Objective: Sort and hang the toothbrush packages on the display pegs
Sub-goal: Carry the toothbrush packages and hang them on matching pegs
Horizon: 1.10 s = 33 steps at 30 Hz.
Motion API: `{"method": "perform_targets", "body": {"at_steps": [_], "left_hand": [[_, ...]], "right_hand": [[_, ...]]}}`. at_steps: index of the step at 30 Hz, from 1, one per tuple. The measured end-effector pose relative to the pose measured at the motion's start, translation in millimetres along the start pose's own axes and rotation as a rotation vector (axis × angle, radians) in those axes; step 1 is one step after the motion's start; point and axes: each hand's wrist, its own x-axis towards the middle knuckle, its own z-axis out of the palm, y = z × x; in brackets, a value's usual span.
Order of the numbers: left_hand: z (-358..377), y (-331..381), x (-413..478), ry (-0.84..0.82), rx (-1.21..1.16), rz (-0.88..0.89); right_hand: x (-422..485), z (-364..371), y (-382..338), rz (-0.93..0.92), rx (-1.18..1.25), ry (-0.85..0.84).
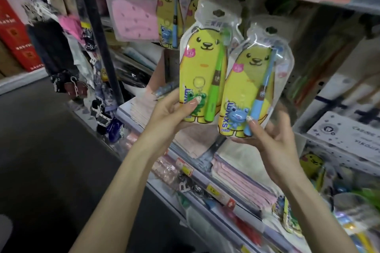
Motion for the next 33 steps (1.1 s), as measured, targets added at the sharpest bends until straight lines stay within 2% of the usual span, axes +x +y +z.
{"method": "perform_targets", "body": {"at_steps": [14, 23, 29, 33], "left_hand": [[7.0, -5.6, 61.5, -0.045, -0.067, 0.003], [8.0, -21.8, 85.9, 0.061, -0.098, -0.01], [19.8, -27.0, 125.2, 0.153, -0.116, -0.08], [23.9, -37.5, 146.0, 0.119, -0.158, -0.094]], "right_hand": [[17.6, -23.5, 4.7, -0.062, -0.051, 0.022], [22.5, -33.7, 12.3, -0.06, -0.131, 0.022], [15.2, -34.9, 17.6, -0.024, -0.137, 0.066], [11.8, -36.3, 15.7, -0.025, -0.156, 0.107]]}}
